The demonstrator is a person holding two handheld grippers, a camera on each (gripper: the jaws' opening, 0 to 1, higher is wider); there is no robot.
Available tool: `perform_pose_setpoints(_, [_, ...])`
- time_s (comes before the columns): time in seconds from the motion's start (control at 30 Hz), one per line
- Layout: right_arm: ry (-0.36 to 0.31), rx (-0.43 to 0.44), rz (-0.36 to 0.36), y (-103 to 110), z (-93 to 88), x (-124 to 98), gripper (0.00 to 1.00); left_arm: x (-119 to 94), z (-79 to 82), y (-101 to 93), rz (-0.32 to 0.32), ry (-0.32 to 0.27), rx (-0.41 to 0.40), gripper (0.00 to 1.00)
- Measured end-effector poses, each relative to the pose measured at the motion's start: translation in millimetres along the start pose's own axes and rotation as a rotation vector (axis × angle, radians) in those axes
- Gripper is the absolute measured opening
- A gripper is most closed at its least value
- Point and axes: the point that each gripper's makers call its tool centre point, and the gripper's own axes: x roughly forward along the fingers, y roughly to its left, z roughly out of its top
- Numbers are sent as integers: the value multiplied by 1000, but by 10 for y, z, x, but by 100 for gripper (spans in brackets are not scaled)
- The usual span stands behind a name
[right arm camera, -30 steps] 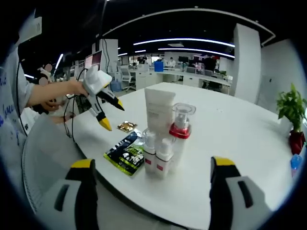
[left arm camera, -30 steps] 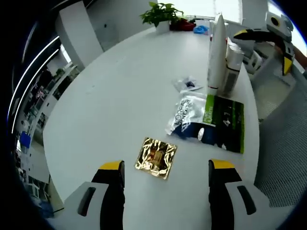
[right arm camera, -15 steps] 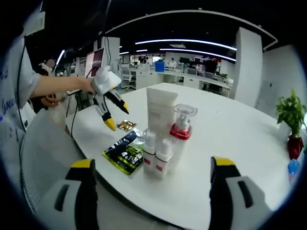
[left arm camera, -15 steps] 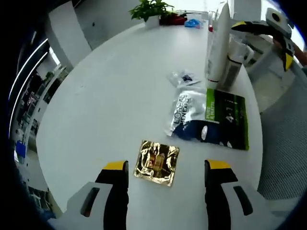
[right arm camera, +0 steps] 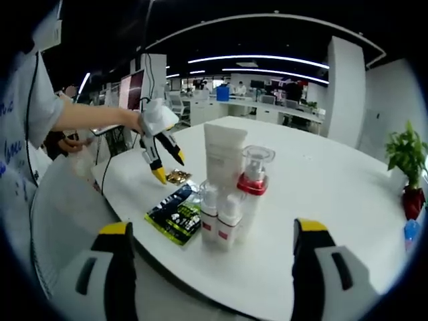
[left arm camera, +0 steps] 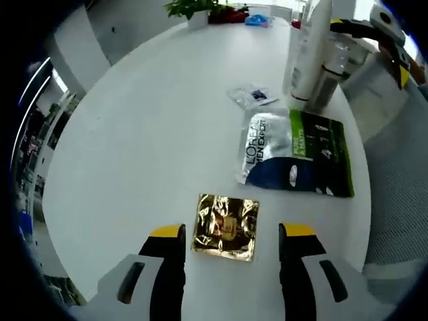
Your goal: Arrange the skincare products in the storage area until every visible bottle or jar stands upright without overlapping.
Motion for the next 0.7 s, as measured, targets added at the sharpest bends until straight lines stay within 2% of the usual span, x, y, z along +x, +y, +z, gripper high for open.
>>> perform_pose_setpoints(0.23, [-1, 10, 2, -2, 1, 1, 99, 47, -2, 0, -59, 24, 7, 47])
perform_pose_setpoints(0.53, [6, 14, -6, -20, -12, 3, 98, 117, 11, 25, -89, 51, 29, 43])
perform_pose_setpoints(0.7, [9, 16, -5, -22, -20, 7, 98, 118, 16, 45, -86, 50, 39, 40])
